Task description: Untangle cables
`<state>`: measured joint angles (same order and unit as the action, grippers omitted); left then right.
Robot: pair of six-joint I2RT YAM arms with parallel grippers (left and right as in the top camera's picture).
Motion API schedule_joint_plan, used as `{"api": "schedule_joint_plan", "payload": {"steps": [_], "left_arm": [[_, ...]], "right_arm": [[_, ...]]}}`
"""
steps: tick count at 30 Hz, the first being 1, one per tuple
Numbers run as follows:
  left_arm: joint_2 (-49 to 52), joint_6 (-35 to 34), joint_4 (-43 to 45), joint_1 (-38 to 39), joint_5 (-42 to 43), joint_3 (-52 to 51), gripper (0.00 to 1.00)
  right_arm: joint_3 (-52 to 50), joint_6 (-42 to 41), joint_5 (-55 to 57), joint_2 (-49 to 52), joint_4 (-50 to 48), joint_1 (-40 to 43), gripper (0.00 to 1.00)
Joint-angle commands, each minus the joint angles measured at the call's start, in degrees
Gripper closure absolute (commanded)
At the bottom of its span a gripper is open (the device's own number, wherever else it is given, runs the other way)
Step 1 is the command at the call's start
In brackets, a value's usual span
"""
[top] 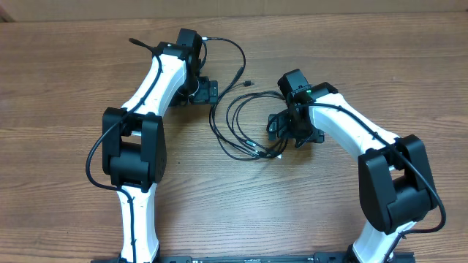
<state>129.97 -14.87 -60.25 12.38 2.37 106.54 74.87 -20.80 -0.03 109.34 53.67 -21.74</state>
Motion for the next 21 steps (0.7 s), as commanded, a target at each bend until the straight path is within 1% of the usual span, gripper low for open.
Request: {"api": "schedule_joint_plan", "payload": {"steps": [1, 4, 6, 7, 8, 9, 10, 11, 12, 15, 21], "left_arm": [[-1.84, -0.83, 0.33, 0.44, 1.49, 1.20, 0.00], [-1.84, -1.66, -2.60, 0.44, 9.35, 1.20, 0.00], [-1.84, -2.34, -3.63, 0.44, 11.82, 1.20, 0.00], [-1.84, -1.40, -3.91, 0.44, 16.37, 1.20, 0.03], [-1.84, -0.70, -4.02, 0.44, 18.51, 1.20, 0.24], [-1.84, -0.55, -4.37, 0.44, 20.22, 1.20, 0.51], [-1.84, -0.59, -5.07, 0.46, 21.33, 1.18, 0.74], [-1.84, -0.94, -5.95, 0.52, 21.79, 1.20, 0.91], [-1.84, -1.38, -6.97, 0.63, 21.88, 1.20, 0.96], [-1.81, -1.40, -10.16, 1.51, 21.53, 1.05, 0.96], [-1.84, -1.75, -11.87, 6.32, 20.09, 0.70, 0.95]], "right_arm": [[-0.17, -1.75, -2.49, -1.44, -2.86, 0.39, 0.00], [-0.17, -1.92, -10.27, -1.44, -2.73, 0.33, 0.00], [-0.17, -1.95, -11.50, -1.44, -3.30, 0.44, 0.00], [-0.22, -1.95, -12.11, -1.44, -3.30, 0.44, 0.00], [-0.24, -1.95, -12.09, -1.44, -3.30, 0.44, 0.00], [-0.24, -1.95, -12.11, -1.44, -3.26, 0.44, 0.00], [-0.24, -1.95, -12.11, -1.44, -3.23, 0.44, 0.00], [-0.24, -1.95, -12.11, -1.44, -3.19, 0.44, 0.00], [-0.24, -1.95, -12.09, -1.44, -3.19, 0.44, 0.00], [-0.24, -1.97, -12.11, -1.44, -3.87, 0.44, 0.00], [-0.28, -3.43, -12.07, -1.44, -5.03, 0.44, 0.00]]}}
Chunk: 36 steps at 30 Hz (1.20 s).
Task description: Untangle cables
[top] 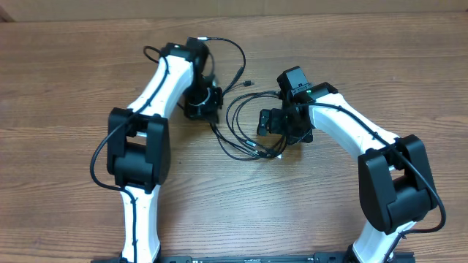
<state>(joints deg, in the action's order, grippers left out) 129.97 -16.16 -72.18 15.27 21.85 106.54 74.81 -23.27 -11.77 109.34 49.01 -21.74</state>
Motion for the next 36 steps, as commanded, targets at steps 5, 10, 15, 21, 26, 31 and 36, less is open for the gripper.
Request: {"api": "schedule_joint_plan", "payload": {"steps": [5, 10, 15, 21, 26, 31, 36], "left_arm": [[-1.81, -2.10, 3.61, 6.88, -3.56, 0.68, 0.96], [-1.81, -7.10, 5.81, 9.46, -8.26, 0.50, 0.87], [-1.81, -8.31, 6.27, 10.49, -9.20, 0.48, 0.84], [-1.81, -8.76, 7.37, 11.08, -9.38, 0.46, 0.80], [-1.81, -8.74, 8.35, 11.13, -9.40, 0.46, 0.75], [-1.81, -8.74, 8.57, 11.13, -9.40, 0.46, 0.73], [-1.81, -8.74, 8.26, 11.13, -9.44, 0.42, 0.70]], "right_arm": [[-0.22, -0.94, 0.11, -1.42, -3.04, 0.44, 0.00], [-0.22, -0.94, 0.13, -1.42, -4.87, 0.46, 0.00], [-0.22, -0.94, 0.15, -1.42, -4.85, 0.44, 0.00], [-0.22, -0.94, 0.13, -1.42, -4.85, 0.44, 0.00], [-0.22, -0.94, 0.13, -1.42, -4.85, 0.44, 0.00], [-0.22, -0.94, 0.13, -1.42, -4.85, 0.44, 0.00], [-0.22, -0.94, 0.13, -1.42, -4.85, 0.44, 0.00]]}}
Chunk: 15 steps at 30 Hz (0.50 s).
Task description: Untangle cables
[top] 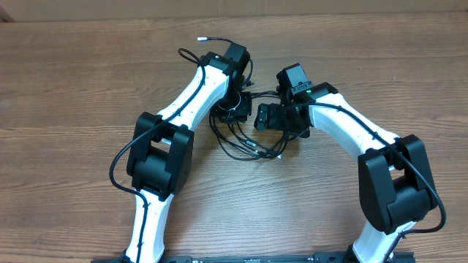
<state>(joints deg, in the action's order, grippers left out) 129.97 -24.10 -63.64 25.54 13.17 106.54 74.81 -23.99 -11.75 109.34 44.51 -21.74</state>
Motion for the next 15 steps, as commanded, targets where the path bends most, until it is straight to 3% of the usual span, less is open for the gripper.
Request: {"api": "schedule_joint_plan", "payload": {"steps": [1, 15], "left_arm": [[-1.81, -0.81, -0.59, 0.87, -0.74, 0.44, 0.70], [-1.81, -3.39, 1.16, 2.80, -2.05, 0.42, 0.69]], "right_arm": [[-0.22, -0.22, 0.11, -1.42, -0.35, 0.44, 0.00], [-0.22, -0.22, 0.11, -1.42, -0.35, 0.44, 0.00]]}}
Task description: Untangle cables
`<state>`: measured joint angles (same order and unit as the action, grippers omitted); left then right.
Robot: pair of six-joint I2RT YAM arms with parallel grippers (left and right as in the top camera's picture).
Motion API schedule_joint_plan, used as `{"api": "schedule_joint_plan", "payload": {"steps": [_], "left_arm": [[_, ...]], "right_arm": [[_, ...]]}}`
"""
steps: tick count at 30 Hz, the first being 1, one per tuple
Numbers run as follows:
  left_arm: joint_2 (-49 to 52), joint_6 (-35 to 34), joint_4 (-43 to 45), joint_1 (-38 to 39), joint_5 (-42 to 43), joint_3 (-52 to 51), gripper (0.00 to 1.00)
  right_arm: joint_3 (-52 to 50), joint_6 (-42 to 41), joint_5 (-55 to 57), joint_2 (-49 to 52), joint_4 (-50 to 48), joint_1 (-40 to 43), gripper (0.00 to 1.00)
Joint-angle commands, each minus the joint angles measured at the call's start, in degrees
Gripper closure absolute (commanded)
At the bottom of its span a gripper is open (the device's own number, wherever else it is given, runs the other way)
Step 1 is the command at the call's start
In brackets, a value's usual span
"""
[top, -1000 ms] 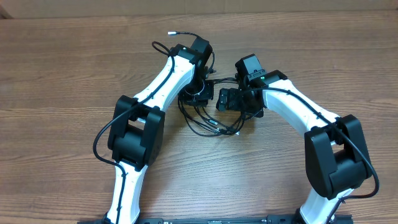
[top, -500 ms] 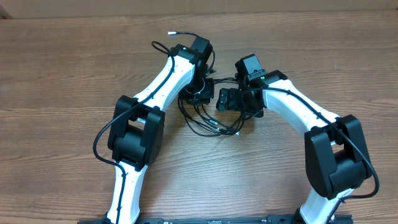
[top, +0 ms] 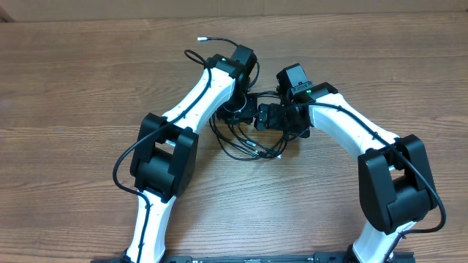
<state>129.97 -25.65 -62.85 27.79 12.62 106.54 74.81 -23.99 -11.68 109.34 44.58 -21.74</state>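
A bundle of thin black cables (top: pixel 245 145) lies looped and tangled on the wooden table at the middle. One strand leads up to a white-tipped plug (top: pixel 203 39) at the back. My left gripper (top: pixel 245 111) hangs over the upper part of the bundle, its fingers dark against the cables. My right gripper (top: pixel 263 117) faces it from the right, almost touching it, above the same loops. From overhead I cannot make out how either pair of fingers stands or whether a strand is between them. Both arms hide the top of the bundle.
The wooden table (top: pixel 73 88) stretches to all sides of the bundle. My left arm's black elbow (top: pixel 164 164) and my right arm's black elbow (top: pixel 395 183) stand at the front. A pale wall edge (top: pixel 365 6) runs along the back.
My left gripper has shifted a little further right, closing the gap to the right gripper. The right gripper and the cable loops look unchanged.
At first my left gripper was at the left end of the cables and the right gripper at the bundle's right side. The left arm then stood further right at each moment, covering the long upper loop, while the right gripper edged left. Now both meet over the bundle.
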Motion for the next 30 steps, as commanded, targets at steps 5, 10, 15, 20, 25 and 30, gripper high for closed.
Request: {"api": "schedule_joint_plan", "payload": {"steps": [5, 10, 15, 20, 25, 30], "left_arm": [[-1.81, -1.84, 0.28, 0.74, -4.26, 0.42, 0.68], [-1.81, -1.88, 0.87, 0.76, -6.03, 0.42, 0.67], [-1.81, -2.25, 0.94, 0.79, -5.99, 0.42, 0.68], [-1.81, -2.27, 1.20, 0.79, -5.97, 0.33, 0.67], [-1.81, -2.27, 1.18, 0.90, -5.97, -0.31, 0.66], [-1.81, -2.29, 1.22, 0.92, -5.57, -2.03, 0.66]], "right_arm": [[-0.22, -0.22, 0.04, -1.42, -0.42, 0.44, 0.00], [-0.22, -0.22, 0.04, -1.42, -0.42, 0.44, 0.00], [-0.22, -0.22, 0.04, -1.42, -0.42, 0.44, 0.00], [-0.22, -0.22, 0.04, -1.42, -0.42, 0.44, 0.00], [-0.22, -0.22, 0.04, -1.42, -0.42, 0.44, 0.00], [-0.22, -0.22, 0.04, -1.42, -0.42, 0.44, 0.00]]}}
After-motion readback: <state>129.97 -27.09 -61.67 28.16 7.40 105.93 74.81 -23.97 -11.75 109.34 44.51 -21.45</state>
